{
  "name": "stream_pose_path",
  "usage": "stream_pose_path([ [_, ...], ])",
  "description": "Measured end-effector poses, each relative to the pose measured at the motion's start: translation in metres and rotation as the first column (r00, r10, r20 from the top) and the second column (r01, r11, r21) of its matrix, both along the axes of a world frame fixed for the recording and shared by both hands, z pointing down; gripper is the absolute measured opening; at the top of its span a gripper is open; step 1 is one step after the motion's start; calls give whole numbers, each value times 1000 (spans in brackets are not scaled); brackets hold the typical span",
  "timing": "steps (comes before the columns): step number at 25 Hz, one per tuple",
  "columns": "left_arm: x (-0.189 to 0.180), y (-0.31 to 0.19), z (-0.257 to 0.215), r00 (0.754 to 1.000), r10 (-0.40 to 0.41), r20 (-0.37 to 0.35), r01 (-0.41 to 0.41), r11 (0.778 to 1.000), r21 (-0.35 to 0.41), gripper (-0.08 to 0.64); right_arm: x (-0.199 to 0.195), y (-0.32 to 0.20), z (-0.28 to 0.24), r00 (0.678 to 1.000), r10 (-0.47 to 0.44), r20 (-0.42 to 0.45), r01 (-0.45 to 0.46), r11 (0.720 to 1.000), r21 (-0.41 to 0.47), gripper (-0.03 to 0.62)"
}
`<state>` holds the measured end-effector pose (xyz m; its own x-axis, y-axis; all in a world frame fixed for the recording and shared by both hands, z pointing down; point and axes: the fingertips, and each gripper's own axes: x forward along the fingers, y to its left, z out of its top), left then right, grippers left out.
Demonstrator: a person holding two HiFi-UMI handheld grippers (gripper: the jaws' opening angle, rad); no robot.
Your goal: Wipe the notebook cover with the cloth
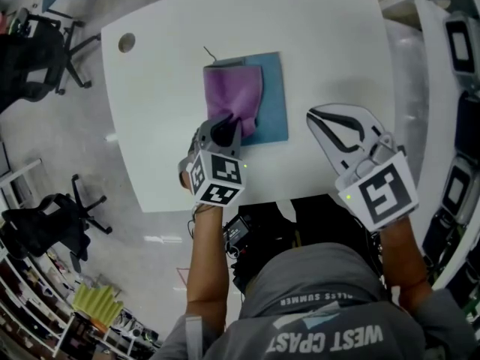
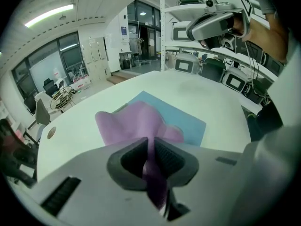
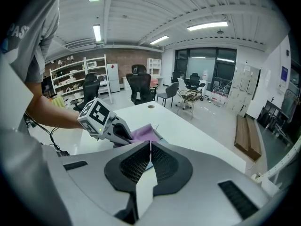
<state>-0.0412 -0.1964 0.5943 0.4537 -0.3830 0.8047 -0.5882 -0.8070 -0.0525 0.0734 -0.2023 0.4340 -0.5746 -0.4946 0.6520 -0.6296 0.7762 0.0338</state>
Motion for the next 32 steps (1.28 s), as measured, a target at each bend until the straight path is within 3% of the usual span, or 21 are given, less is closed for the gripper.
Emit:
stream_pose_path([
  [6, 58, 12, -1, 994, 108, -33, -108, 994, -18, 43, 32, 9, 6, 997, 75, 4, -75, 997, -16, 32],
  [11, 120, 31, 0, 975, 209, -73, -212, 977, -35, 43, 64, 18, 9, 992, 129, 1, -129, 991, -19, 32],
  [15, 141, 44, 4, 964, 255, -75, -259, 965, -42, 43, 80, 22, 9, 988, 157, 3, -157, 987, -15, 32],
  [22, 113, 46, 1, 975, 211, -75, -214, 976, -43, 43, 78, 19, 8, 991, 135, -6, -135, 991, -7, 32],
  [32, -6, 52, 1, 1000, -8, -6, 8, 999, -47, 43, 20, 10, 7, 1000, 11, -3, -11, 1000, -5, 32],
])
